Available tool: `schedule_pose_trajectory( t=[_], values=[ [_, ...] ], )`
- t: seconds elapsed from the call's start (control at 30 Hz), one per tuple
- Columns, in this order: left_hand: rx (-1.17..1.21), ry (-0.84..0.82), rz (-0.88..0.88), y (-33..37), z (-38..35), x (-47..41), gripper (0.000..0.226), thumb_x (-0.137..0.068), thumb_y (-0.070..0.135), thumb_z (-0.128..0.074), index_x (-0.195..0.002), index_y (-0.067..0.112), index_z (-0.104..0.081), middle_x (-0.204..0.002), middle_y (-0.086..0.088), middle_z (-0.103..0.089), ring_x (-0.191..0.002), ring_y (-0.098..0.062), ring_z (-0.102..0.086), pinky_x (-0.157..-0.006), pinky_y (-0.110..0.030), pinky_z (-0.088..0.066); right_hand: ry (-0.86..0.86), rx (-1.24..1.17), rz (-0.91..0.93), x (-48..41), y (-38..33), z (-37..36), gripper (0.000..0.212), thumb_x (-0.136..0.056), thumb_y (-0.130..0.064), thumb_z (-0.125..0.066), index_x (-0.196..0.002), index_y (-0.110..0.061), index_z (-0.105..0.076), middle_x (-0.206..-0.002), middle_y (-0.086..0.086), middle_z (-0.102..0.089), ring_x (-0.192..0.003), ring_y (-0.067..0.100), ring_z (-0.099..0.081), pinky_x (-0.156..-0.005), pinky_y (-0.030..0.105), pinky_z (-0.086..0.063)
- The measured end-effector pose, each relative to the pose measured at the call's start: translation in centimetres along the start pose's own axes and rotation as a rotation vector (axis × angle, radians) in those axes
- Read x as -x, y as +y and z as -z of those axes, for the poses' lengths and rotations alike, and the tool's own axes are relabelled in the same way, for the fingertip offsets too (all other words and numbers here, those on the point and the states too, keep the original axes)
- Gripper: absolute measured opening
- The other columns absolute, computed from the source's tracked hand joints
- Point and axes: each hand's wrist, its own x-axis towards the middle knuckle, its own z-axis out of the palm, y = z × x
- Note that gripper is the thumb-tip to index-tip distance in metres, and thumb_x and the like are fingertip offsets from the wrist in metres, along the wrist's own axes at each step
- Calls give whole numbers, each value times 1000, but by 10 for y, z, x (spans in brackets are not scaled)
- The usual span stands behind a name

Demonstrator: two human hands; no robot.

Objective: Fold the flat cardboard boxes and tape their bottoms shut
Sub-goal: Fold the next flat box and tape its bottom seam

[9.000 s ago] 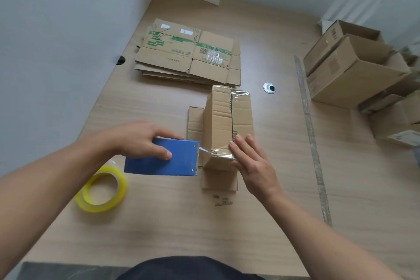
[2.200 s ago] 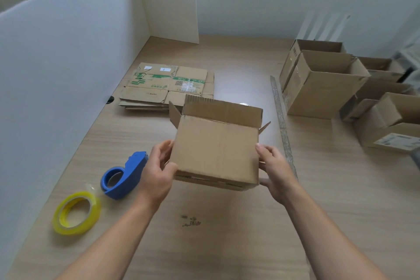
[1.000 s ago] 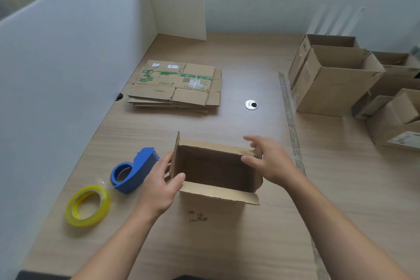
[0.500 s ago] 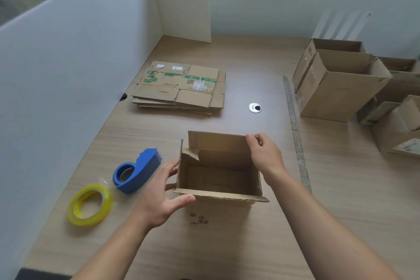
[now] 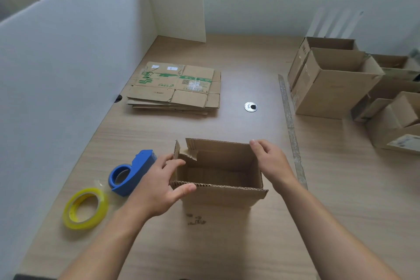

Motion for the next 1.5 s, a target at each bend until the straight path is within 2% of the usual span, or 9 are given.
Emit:
schedule_pose_trajectory(
  t=[0.27,0.4,0.53,0.63,0.87,1.03,1.17,1.37,1.5],
  values=[
    [-284,-304,130,18,22,-32,126,-52,100,-40,-156,41,0,-133,9,-33,-113,-14,-46,-88,-29,-44,-20,12,53,-1,1,0,41,-102,-39,-49,-72,-11,-48,-61,-13,-36,-61,8,-35,-63,35,-30],
    [-253,-400,175,18,27,-43,135,-48,100,-46,-156,38,5,-147,-1,-34,-134,-22,-37,-98,-33,-38,-25,9,54,0,1,1,40,-102,-39,-49,-70,-15,-50,-59,-13,-38,-62,10,-38,-64,35,-32],
    [-204,-354,152,18,25,-43,135,-50,96,-50,-155,39,11,-156,2,-28,-142,-18,-31,-108,-34,-33,-22,-108,33,6,2,0,28,-103,-42,-47,-102,-25,-70,-96,-12,-69,-95,4,-61,-90,32,-46],
    [-166,-304,122,17,21,-35,130,-51,100,-43,-154,42,12,-150,5,-32,-131,-14,-37,-100,-28,-36,-50,-231,37,15,11,3,30,-102,-43,-47,-128,-35,-61,-124,-21,-62,-120,0,-54,-103,32,-45],
    [-172,-203,63,15,-1,-10,98,-75,90,-23,-156,41,3,-166,2,-9,-151,-15,-13,-121,-37,-21,-51,-280,36,30,30,3,42,-101,-30,-54,-141,-40,-48,-125,-10,-62,-114,-19,-50,-104,29,-44],
    [-243,-247,96,23,7,-22,106,-69,94,-20,-154,41,14,-165,5,-12,-148,-15,-21,-115,-33,-26,-30,-242,13,26,25,0,44,-99,-31,-58,-141,-39,-49,-124,-5,-63,-105,-23,-52,-81,-1,-39],
    [-245,-293,117,26,14,-36,105,-68,94,-34,-152,50,12,-156,-2,-20,-139,-22,-35,-101,-32,-36,-63,-283,-2,28,27,7,43,-100,-35,-54,-141,-46,-45,-121,-24,-56,-107,-23,-52,-96,13,-44],
    [-68,-206,74,24,7,-34,105,-63,96,-31,-152,52,5,-133,13,-34,-107,-3,-39,-85,-22,-33,-9,-458,-65,48,51,30,41,-96,-54,-49,-135,-44,-54,-127,-19,-63,-115,-1,-61,-82,24,-55],
    [182,-102,14,14,-2,-17,93,-70,86,-44,-147,63,4,-144,27,-29,-122,3,-42,-93,-21,-41,-124,-275,-72,63,84,43,54,-96,-7,-49,-134,-45,-54,-133,-13,-61,-122,9,-58,-99,42,-51]
  ],
)
